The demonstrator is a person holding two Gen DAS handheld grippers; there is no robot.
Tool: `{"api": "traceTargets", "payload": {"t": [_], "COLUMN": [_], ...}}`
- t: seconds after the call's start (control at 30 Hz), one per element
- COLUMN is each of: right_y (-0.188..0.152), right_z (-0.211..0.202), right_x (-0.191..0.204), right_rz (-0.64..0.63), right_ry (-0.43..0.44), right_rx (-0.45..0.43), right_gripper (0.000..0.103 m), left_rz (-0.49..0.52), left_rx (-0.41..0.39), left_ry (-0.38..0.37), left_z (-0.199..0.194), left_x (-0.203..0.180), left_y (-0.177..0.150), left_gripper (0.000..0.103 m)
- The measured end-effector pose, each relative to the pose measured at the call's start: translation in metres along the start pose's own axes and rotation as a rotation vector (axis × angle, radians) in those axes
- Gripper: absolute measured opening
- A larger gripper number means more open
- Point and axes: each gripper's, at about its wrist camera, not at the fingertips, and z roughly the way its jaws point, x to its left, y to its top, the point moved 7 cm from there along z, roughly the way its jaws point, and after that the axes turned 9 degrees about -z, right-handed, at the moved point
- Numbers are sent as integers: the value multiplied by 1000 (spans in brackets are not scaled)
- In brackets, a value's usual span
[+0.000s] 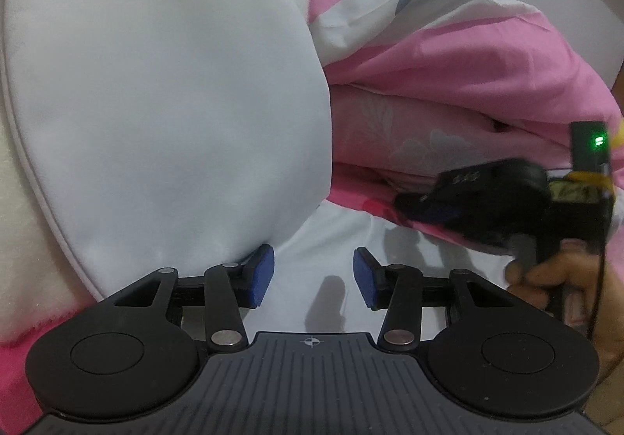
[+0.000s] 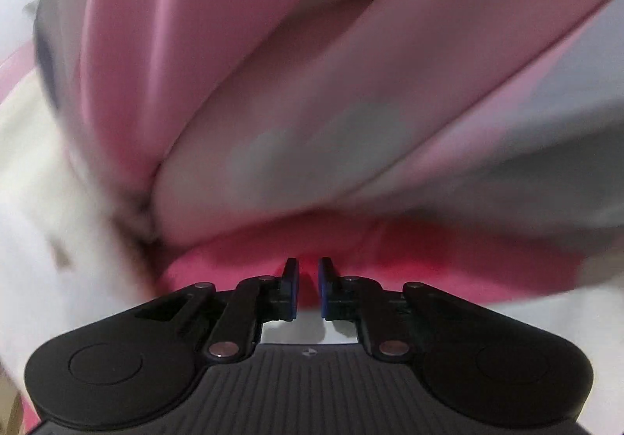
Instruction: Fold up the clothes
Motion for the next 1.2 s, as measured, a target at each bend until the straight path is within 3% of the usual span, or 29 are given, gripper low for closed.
{"api": "traceTargets", "payload": {"t": [0.1, 0.23, 0.37, 0.47, 0.6, 0.7, 0.93, 1.03, 1.2], "right_y": [1, -8, -23, -39, -68, -87, -139, -157, -176], "right_z": [-33, -89, -149, -185, -223, -246, -256, -247, -223], "right_x": [-1, -3, -9, -10, -11, -7, -11, -11, -9], "right_rz": [43, 46, 91, 129, 155, 145, 32, -3, 1], "right_ry": [37, 17, -6, -43, -132, -229, -544, -601, -564], "right_rx": [-44, -84, -133, -157, -158, -159, -63, 3, 71], "right_gripper": [14, 31, 41, 44, 61, 66, 86, 91, 102], "left_rz": [0, 22, 59, 96, 150, 189, 234, 250, 283], "left_rx": [-7, -21, -23, -12, 18, 56, 124, 144, 159], "left_ry": [-11, -41, -88, -142, -216, -253, -291, -292, -295], "left_z": [-4, -11, -15, -22, -33, -35, -35, -35, -35], "left_x": [-4, -9, -22, -31, -41, -49, -59, -60, -63], "left_y": [0, -1, -4, -10, -20, -28, -42, -47, -52], "left_gripper": [50, 55, 60, 66, 68, 69, 76, 79, 92]}}
